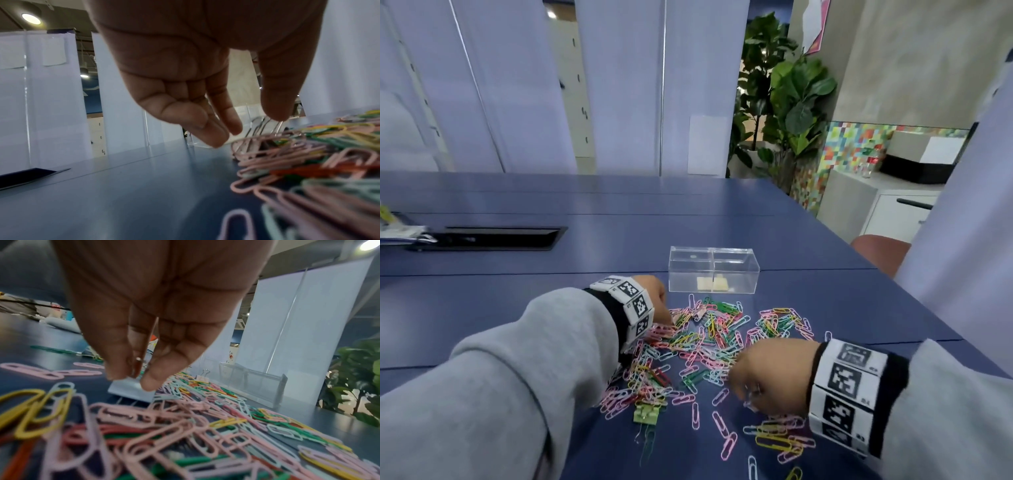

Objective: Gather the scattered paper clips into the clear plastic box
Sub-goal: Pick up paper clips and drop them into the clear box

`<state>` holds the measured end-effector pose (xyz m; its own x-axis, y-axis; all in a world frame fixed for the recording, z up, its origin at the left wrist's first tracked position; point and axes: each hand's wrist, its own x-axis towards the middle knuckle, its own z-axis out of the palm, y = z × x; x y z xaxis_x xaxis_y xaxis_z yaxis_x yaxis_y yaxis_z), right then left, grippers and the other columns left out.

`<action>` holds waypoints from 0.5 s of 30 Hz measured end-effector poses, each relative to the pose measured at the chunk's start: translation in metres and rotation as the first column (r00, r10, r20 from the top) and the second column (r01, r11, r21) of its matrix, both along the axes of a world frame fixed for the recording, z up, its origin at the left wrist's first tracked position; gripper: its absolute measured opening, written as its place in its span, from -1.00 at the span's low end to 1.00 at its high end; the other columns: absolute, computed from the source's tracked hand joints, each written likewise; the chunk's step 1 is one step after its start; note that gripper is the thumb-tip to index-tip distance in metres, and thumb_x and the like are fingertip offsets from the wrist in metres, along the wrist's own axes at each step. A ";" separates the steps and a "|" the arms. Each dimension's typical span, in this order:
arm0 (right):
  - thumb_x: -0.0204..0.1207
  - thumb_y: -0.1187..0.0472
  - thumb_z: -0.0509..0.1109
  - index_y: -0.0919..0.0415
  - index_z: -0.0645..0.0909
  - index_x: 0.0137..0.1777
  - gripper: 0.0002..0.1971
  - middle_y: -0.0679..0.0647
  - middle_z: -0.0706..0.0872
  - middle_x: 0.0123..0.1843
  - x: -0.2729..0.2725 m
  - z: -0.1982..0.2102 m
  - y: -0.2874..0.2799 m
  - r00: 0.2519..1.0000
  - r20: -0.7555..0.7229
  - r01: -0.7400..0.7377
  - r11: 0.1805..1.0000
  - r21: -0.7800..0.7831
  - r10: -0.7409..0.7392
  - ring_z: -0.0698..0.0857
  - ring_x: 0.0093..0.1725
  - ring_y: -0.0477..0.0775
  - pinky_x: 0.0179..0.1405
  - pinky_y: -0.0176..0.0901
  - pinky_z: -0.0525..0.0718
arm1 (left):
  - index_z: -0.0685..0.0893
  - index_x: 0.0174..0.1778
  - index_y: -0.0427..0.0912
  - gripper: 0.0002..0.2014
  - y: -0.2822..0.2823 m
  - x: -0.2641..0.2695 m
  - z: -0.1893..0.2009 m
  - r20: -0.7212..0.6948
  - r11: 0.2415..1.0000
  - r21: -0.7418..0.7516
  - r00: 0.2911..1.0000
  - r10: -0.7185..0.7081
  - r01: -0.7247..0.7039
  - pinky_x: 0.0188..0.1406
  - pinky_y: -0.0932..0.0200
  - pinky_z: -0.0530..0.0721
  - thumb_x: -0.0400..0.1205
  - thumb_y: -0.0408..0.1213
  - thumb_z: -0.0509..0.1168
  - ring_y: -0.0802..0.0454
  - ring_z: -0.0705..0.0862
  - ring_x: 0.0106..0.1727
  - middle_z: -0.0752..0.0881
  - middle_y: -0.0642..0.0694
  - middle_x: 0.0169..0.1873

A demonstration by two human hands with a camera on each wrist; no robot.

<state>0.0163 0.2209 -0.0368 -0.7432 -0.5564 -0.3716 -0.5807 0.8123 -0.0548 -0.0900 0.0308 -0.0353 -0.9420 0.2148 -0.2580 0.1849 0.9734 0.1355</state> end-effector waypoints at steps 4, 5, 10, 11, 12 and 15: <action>0.47 0.25 0.35 0.14 0.70 0.01 -0.83 0.05 0.73 -0.07 -0.009 0.012 0.004 1.000 0.018 0.016 0.995 -0.097 -0.014 0.58 -0.16 -0.03 -0.15 -0.26 0.51 | 0.59 -0.23 -0.10 -0.82 0.007 -0.010 -0.004 0.032 0.997 -0.060 0.999 -0.038 0.040 -0.21 0.17 0.54 0.47 -0.09 0.39 -0.05 0.57 -0.22 0.63 -0.07 -0.27; 0.46 0.23 0.36 0.12 0.70 0.01 -0.84 0.03 0.75 -0.05 -0.013 0.017 0.004 1.000 0.004 0.027 0.991 -0.133 -0.027 0.59 -0.18 -0.05 -0.15 -0.28 0.53 | 0.58 -0.23 -0.11 -0.87 0.009 -0.013 -0.003 0.018 0.996 -0.072 0.999 -0.048 0.049 -0.23 0.18 0.52 0.48 -0.15 0.37 -0.04 0.55 -0.22 0.62 -0.07 -0.28; 0.44 0.10 0.46 0.03 0.72 -0.13 -0.94 -0.21 0.60 -0.38 -0.057 0.053 0.007 0.965 -0.146 0.147 0.913 -0.382 -0.216 0.56 -0.39 -0.32 -0.29 -0.52 0.49 | 0.55 -0.43 -0.11 -0.85 -0.001 -0.030 0.014 -0.054 0.997 -0.055 0.997 -0.062 0.059 -0.25 0.22 0.55 0.45 -0.28 0.32 -0.03 0.58 -0.28 0.63 -0.05 -0.43; 0.42 0.11 0.48 0.02 0.71 -0.16 -0.96 -0.22 0.60 -0.39 -0.069 0.058 0.007 0.947 -0.177 0.166 0.878 -0.449 -0.269 0.58 -0.38 -0.31 -0.28 -0.53 0.49 | 0.54 -0.44 -0.10 -0.84 -0.004 -0.032 0.022 -0.087 0.998 -0.026 0.994 -0.060 0.058 -0.27 0.26 0.54 0.46 -0.28 0.32 -0.01 0.58 -0.30 0.60 0.00 -0.49; 0.41 0.13 0.49 0.01 0.69 -0.19 -0.97 -0.22 0.61 -0.39 -0.082 0.063 0.006 0.925 -0.201 0.182 0.839 -0.513 -0.323 0.59 -0.36 -0.29 -0.28 -0.52 0.50 | 0.55 -0.41 -0.08 -0.85 -0.006 -0.035 0.031 -0.129 0.998 0.021 0.990 -0.058 0.061 -0.32 0.30 0.52 0.48 -0.29 0.32 0.01 0.58 -0.32 0.56 0.05 -0.53; 0.41 0.17 0.49 0.02 0.64 -0.24 -0.92 -0.17 0.65 -0.37 -0.119 0.065 0.001 0.860 -0.202 0.252 0.734 -0.631 -0.469 0.61 -0.32 -0.21 -0.31 -0.48 0.51 | 0.56 -0.38 -0.07 -0.84 -0.006 -0.045 0.055 -0.209 0.976 0.203 0.977 -0.038 0.082 -0.45 0.34 0.51 0.51 -0.33 0.30 0.05 0.65 -0.38 0.63 0.08 -0.50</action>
